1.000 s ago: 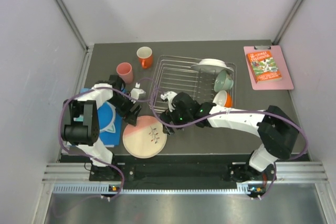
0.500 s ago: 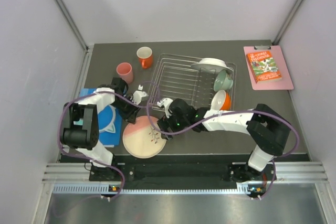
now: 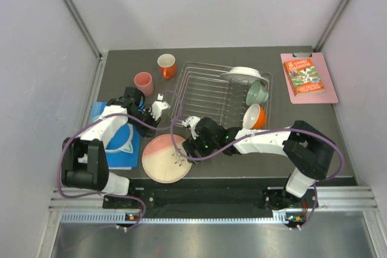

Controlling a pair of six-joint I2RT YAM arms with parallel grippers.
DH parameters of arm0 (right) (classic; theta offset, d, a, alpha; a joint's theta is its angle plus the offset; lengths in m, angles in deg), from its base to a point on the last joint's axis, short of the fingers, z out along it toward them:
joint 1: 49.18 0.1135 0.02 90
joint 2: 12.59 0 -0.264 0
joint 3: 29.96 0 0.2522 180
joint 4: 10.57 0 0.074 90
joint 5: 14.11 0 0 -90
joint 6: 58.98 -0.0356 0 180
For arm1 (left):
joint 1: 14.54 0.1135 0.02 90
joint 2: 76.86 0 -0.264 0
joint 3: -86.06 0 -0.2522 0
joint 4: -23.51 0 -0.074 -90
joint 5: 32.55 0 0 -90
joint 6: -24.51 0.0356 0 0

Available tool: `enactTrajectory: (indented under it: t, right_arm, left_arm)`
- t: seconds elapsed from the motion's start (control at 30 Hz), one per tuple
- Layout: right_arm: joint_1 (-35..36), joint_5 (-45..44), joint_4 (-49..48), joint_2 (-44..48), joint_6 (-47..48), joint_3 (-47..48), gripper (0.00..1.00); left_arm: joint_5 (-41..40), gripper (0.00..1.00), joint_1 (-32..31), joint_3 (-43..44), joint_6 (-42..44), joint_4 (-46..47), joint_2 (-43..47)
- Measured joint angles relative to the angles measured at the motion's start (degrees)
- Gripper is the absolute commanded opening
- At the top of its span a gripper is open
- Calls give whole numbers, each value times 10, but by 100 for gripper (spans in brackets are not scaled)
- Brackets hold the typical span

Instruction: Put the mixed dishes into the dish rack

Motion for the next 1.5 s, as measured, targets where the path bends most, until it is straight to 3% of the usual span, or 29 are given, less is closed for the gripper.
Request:
enactTrajectory:
  t: [0.03, 0.13, 0.17, 0.27, 0.6, 1.03, 1.33, 1.5]
  right_arm:
    - [0, 0, -4, 1, 0, -2, 83]
    - [0, 0, -13, 2, -1, -5, 81]
    - [0, 0, -16, 2, -1, -5, 80]
    - [0, -6, -19, 2, -5, -6, 79]
    - [-30, -33, -17, 39, -16, -61, 78]
    - [-177, -43, 3, 58, 3, -72, 77]
    - [-201, -94, 26, 114, -1, -95, 77]
    - [-190, -66, 22, 115, -4, -95, 75]
  left_arm:
    - [2, 11, 0, 0, -1, -4, 14]
    - [2, 27, -1, -1, -7, -6, 40]
    - [-1, 39, -1, -2, -10, -6, 44]
    - [-13, 45, -1, -13, -17, -2, 47]
    - [-36, 45, -3, -42, -17, 7, 40]
    - [-47, 44, 13, -51, 7, 9, 38]
    - [-47, 44, 30, -51, 26, 9, 12]
    - [-45, 46, 30, -51, 42, 9, -14]
